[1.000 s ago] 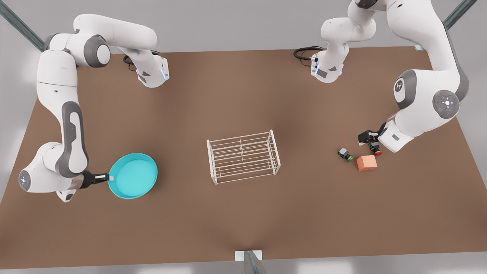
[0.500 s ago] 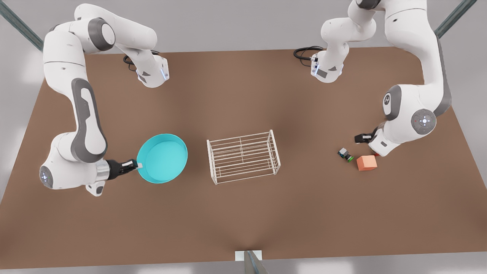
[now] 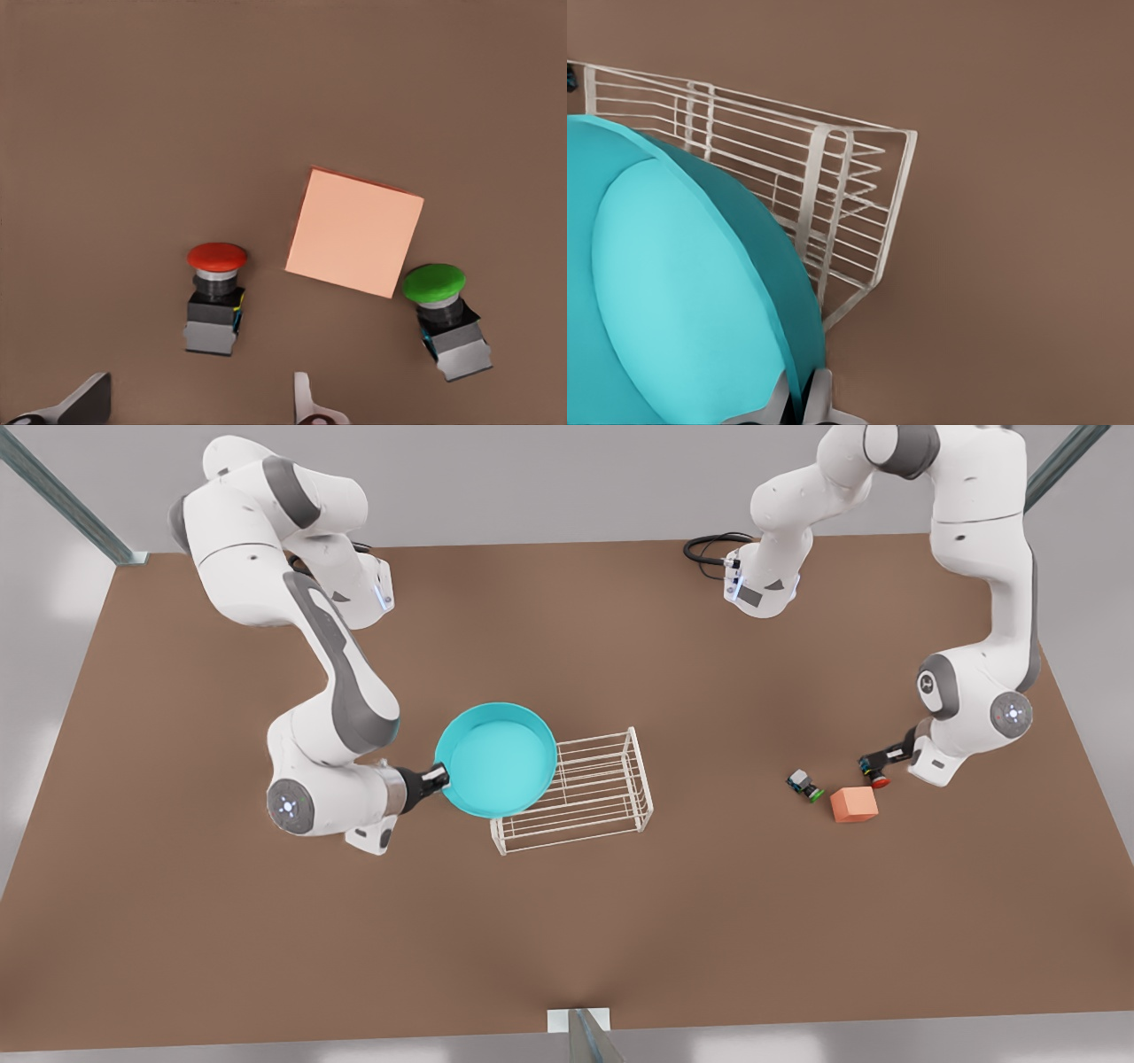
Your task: Place the plate on the shelf with right arm and place the red button switch in the plate with left arm
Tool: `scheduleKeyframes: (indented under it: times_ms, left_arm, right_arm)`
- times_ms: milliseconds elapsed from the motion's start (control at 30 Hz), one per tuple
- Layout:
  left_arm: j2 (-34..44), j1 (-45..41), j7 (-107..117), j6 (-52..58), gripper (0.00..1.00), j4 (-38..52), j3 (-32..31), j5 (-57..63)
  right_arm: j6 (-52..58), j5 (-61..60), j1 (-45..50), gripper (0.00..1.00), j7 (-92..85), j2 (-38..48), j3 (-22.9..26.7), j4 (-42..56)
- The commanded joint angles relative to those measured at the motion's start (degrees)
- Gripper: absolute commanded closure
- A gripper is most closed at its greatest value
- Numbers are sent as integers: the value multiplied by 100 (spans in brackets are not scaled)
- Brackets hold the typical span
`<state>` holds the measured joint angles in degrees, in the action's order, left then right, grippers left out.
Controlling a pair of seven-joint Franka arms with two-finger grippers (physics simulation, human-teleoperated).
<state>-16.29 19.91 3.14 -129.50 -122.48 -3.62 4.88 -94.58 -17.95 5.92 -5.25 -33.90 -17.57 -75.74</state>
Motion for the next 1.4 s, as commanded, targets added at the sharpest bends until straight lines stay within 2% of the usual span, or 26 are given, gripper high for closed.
scheduleKeyframes:
  times_ms: [0, 167, 333, 600, 633, 667, 700, 767, 833, 900, 933, 967, 1000, 1033, 1067, 1100, 1167, 1267, 1367]
  left_arm:
    - [-32, 22, -50, -700, 0, -21, 2, 31]
    - [-103, -40, -42, -1684, 0, -786, -7, 40]
    - [-164, 4, -173, -1772, 0, -847, -7, 101]
    - [-516, 250, -253, -2282, 0, -856, 2, 488]
    - [-524, 250, -244, -2282, 0, -856, 2, 488]
    - [-533, 250, -244, -2290, 0, -856, 2, 488]
    - [-542, 250, -244, -2291, 0, -848, 2, 488]
    - [-647, 250, -226, -2519, 0, -804, 2, 488]
    - [-683, 250, -235, -2528, 0, -804, 2, 488]
    - [-735, 250, -235, -2572, 0, -804, 2, 488]
    - [-770, 250, -235, -2642, 0, -804, 2, 488]
    - [-762, 250, -235, -2642, 2, -804, 2, 488]
    - [-762, 250, -235, -2642, 10, -804, 2, 488]
    - [-762, 250, -235, -2642, 25, -804, 2, 488]
    - [-762, 250, -235, -2642, 39, -804, 2, 488]
    - [-762, 250, -226, -2642, 43, -813, 2, 488]
    - [-762, 250, -235, -2642, 50, -813, 2, 488]
    - [-648, 250, -244, -2572, 50, -813, 2, 488]
    - [-226, 233, -235, -1983, 50, -760, -7, 488]
  right_arm:
    - [-404, 19, 182, 78, 2186, -73, -1, 7]
    - [-896, 11, 612, 78, 2757, -407, 8, 253]
    - [-1177, 2, 902, 78, 3144, -644, 8, 499]
    - [-1432, 11, 823, 77, 3056, -592, -1, 113]
    - [-1467, 11, 823, 73, 3056, -583, -10, 77]
    - [-1467, 2, 806, 39, 3056, -583, -10, 60]
    - [-1476, -16, 788, 0, 3065, -530, -10, -11]
    - [-1485, -33, 639, 0, 2933, -214, -36, -222]
    - [-914, -51, 393, 0, 2871, 454, -150, -213]
    - [-536, 19, -240, 0, 2002, 867, -150, -213]
    - [-176, 352, -591, 0, 1423, 1087, -150, -222]
    - [141, 1591, -1013, 0, 525, 1140, -141, -204]
    - [185, 2664, -1101, 0, 402, 1184, -142, -222]
    - [185, 2744, -1382, 0, 296, 1175, -141, -344]
    - [-376, 2735, -1751, 0, 270, 1657, -141, -1282]
    - [-1702, 2525, -1893, 0, 357, 2606, -150, -2935]
    - [-1696, 2252, -2033, 0, 788, 2854, -133, -3254]
    - [-1590, 2349, -2094, 0, 797, 2704, -159, -3236]
    - [-1476, 2349, -2314, 0, 841, 2722, -115, -3043]
